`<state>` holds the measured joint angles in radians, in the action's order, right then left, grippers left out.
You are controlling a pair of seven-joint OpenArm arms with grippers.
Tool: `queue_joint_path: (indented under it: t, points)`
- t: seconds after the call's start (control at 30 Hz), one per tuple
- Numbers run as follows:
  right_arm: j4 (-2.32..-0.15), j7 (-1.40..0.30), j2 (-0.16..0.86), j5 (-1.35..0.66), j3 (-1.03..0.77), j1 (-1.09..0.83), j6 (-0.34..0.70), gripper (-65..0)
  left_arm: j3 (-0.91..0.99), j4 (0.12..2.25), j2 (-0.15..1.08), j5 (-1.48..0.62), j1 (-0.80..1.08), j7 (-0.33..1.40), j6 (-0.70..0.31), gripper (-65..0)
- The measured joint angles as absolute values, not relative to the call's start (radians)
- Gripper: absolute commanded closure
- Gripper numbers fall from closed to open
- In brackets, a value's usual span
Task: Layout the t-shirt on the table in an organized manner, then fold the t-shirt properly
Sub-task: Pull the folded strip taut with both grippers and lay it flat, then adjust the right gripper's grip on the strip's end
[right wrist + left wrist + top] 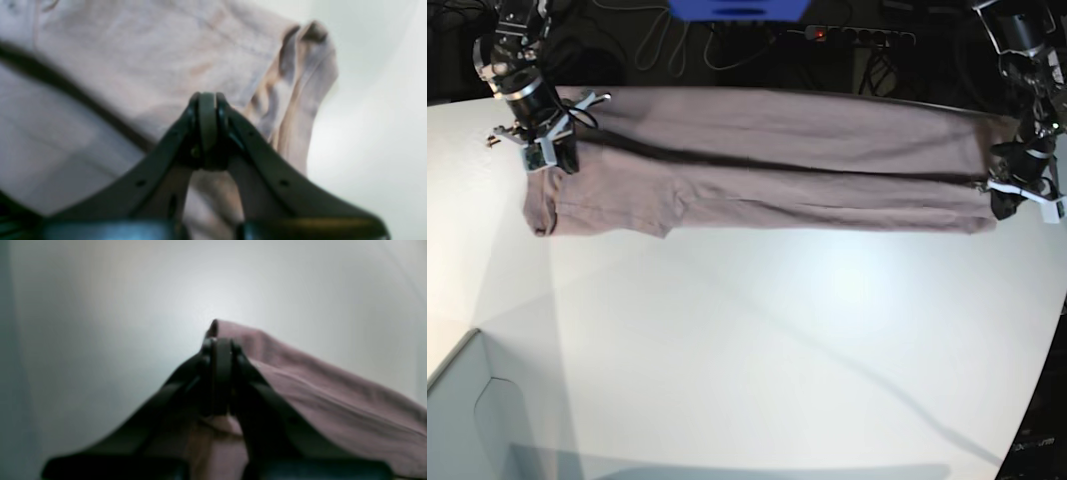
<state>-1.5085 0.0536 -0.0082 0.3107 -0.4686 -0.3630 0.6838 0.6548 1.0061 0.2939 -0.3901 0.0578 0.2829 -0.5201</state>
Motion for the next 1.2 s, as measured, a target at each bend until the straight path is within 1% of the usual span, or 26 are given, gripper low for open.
queue_joint_path:
  t: [0.23, 0.37, 0.5, 0.57, 0.8, 0.93, 1.0, 1.1, 1.13, 1.2]
  points:
    - [-1.521, 0.053, -0.011, 0.315, -0.469, -0.372, 0.685, 0.0, 0.646, 1.006, 0.287, -0.394, 0.092, 0.281, -0.521, 0.0]
    - [-1.684, 0.067, -0.015, 0.308, -0.463, -0.464, 0.684, 0.0, 0.649, 1.003, 0.291, -0.39, 0.091, 0.286, -0.521, 0.0]
    - [-1.71, 0.054, -0.047, 0.311, -0.463, -0.48, 0.685, 0.0, 0.651, 1.003, 0.296, -0.394, 0.086, 0.279, -0.521, 0.0]
    - [-1.71, 0.054, -0.047, 0.31, -0.462, -0.475, 0.684, 0.0, 0.651, 1.003, 0.296, -0.394, 0.088, 0.279, -0.521, 0.0]
    - [-1.57, 0.06, -0.046, 0.309, -0.462, -0.473, 0.684, 0.0, 0.65, 1.003, 0.292, -0.393, 0.086, 0.279, -0.521, 0.0]
    - [-1.494, 0.062, -0.043, 0.309, -0.467, -0.421, 0.684, 0.0, 0.65, 0.992, 0.288, -0.395, 0.088, 0.277, -0.521, -0.2]
    - [-1.475, 0.064, -0.028, 0.31, -0.462, -0.413, 0.684, 0.0, 0.65, 0.968, 0.288, -0.395, 0.086, 0.278, -0.521, -1.1]
    - [-1.439, 0.055, -0.02, 0.315, -0.467, -0.398, 0.684, -0.2, 0.648, 0.939, 0.289, -0.403, 0.086, 0.263, -0.521, -4.3]
    - [-1.428, 0.05, -0.019, 0.315, -0.466, -0.393, 0.684, -2.7, 0.648, 0.935, 0.29, -0.403, 0.086, 0.26, -0.521, -6.1]
    - [-1.423, 0.051, -0.02, 0.318, -0.466, -0.388, 0.684, -10.2, 0.648, 0.934, 0.291, -0.396, 0.085, 0.26, -0.521, -11.0]
